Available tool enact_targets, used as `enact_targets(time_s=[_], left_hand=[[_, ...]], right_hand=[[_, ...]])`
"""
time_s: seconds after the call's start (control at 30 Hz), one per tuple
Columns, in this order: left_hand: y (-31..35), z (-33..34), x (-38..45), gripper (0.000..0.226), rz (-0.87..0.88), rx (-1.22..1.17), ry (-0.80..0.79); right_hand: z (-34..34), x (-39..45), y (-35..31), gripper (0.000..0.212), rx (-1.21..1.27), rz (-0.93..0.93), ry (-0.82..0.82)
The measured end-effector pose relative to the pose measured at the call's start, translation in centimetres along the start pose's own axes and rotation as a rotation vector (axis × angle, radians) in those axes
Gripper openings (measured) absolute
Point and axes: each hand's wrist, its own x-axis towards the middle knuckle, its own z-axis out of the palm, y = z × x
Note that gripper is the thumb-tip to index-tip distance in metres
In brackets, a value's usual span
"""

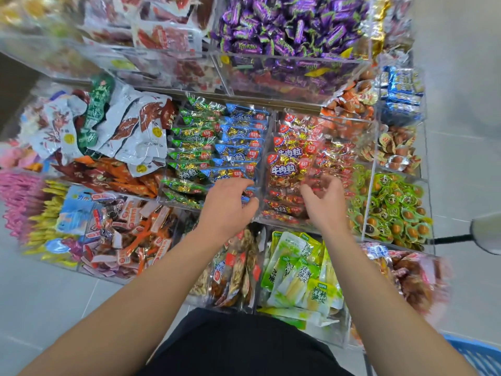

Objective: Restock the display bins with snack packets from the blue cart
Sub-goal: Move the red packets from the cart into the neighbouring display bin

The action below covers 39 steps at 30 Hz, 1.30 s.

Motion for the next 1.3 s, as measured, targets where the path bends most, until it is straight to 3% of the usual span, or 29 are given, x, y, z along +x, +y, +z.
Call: enact_targets(time_s=[0.23,0.83,1.3], left_hand=[[0.3,-0.2,-5.4,0.041,0.004,-0.244,-0.096],[-0.1,7.8,-19.3,0.034,0.114,-0.383,-0.644],[9.2,20.6,-32.4,0.026,0.142,-0.150,-1.013]], right_hand=[[-0.1,-10.3,1.9,0.051,0.011,0.038,-0.051],[1.1,-36.2,13.1,0.035,0.305,0.438,0.351],[-7.5,-48.6,26.3,0.037,0.508,0.751,0.584]])
